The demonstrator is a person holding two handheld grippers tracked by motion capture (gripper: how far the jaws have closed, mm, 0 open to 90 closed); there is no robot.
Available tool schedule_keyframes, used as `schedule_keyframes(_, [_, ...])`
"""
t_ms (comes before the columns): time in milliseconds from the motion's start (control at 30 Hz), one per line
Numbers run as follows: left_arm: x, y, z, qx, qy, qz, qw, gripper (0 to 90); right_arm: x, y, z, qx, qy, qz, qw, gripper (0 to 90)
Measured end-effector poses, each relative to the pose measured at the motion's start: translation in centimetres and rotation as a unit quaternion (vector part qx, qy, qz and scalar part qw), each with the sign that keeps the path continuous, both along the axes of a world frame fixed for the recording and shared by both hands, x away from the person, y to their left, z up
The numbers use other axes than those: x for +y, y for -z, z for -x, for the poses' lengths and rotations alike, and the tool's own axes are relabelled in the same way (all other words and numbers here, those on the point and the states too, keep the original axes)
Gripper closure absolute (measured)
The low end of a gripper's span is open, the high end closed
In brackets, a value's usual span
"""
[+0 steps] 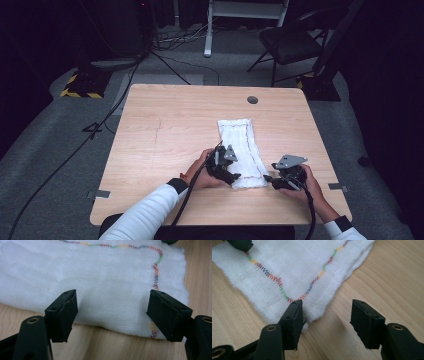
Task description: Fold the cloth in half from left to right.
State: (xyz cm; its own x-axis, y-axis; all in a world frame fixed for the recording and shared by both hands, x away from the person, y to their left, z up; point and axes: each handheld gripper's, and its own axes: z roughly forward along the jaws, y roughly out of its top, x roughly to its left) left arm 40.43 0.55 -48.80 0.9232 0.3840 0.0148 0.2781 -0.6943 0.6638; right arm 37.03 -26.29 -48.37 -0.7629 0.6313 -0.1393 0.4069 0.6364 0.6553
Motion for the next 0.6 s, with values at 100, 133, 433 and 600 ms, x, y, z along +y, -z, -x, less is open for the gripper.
schedule_keyframes(100, [0.2,0.5,0.5,-0.011,0.000,-0.002,0.9999,24.8,-0.1,0.1,-0.1,0.008,-0.002,-0.006,0.9999,43.9])
schedule_keyframes(133, [0.2,0.5,0.5,-0.010,-0.003,-0.001,0.9999,24.9,-0.2,0.1,-0.1,0.010,-0.005,-0.008,0.9999,44.5])
schedule_keyframes(433, [1.1,0.5,1.6,0.002,0.001,-0.003,1.0000,25.0,0.1,0.1,0.7,0.048,-0.025,-0.022,0.9983,45.7])
schedule_keyframes(600, [2.1,0.6,2.8,0.003,0.003,-0.003,1.0000,25.0,0.6,0.2,1.5,0.057,-0.038,-0.030,0.9972,44.8])
